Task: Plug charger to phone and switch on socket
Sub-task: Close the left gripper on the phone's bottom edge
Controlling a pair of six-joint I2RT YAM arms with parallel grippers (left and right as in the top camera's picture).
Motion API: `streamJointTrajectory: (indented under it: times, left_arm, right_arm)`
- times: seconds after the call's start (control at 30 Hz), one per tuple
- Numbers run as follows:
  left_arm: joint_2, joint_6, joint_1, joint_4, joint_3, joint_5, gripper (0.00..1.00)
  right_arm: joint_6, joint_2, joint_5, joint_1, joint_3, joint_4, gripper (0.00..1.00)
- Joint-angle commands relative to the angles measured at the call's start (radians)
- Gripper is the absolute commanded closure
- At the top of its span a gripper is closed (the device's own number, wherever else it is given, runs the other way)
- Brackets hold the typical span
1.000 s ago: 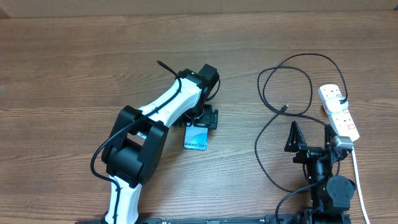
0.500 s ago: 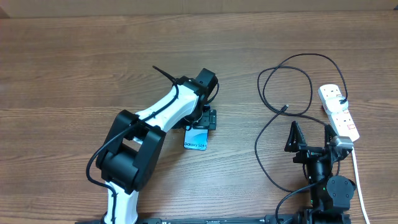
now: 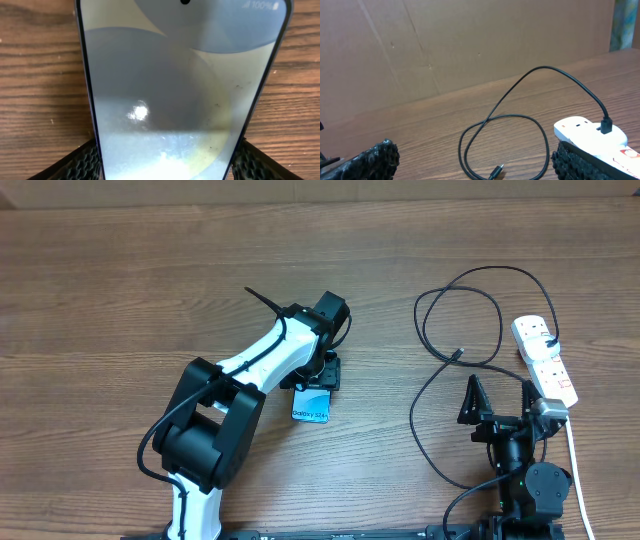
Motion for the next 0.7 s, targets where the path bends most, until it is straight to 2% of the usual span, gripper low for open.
streamJointTrajectory:
  times: [0.0,0.13,0.37,0.67]
  left_arm:
    - [0.075,-0.081,-0.002,-0.005,-0.065,0.02,0.32]
    - [0.075,-0.09,0.0,-0.005,-0.064,0.02,0.32]
    - [0.074,-0.152,0.021,-0.006,-0.056,0.04,0.42]
    - [0.074,-0.152,0.062,-0.016,-0.022,0.065,0.45]
  right_arm:
    - [0.0,-0.01,0.006,0.005,-0.01,0.008,0.0]
    - [0.0,-0.01,0.006,0.005,-0.01,0.008,0.0]
    - [0.0,-0.01,0.006,0.005,-0.01,0.008,0.0]
    - [0.0,-0.01,0.006,0.005,-0.01,0.008,0.0]
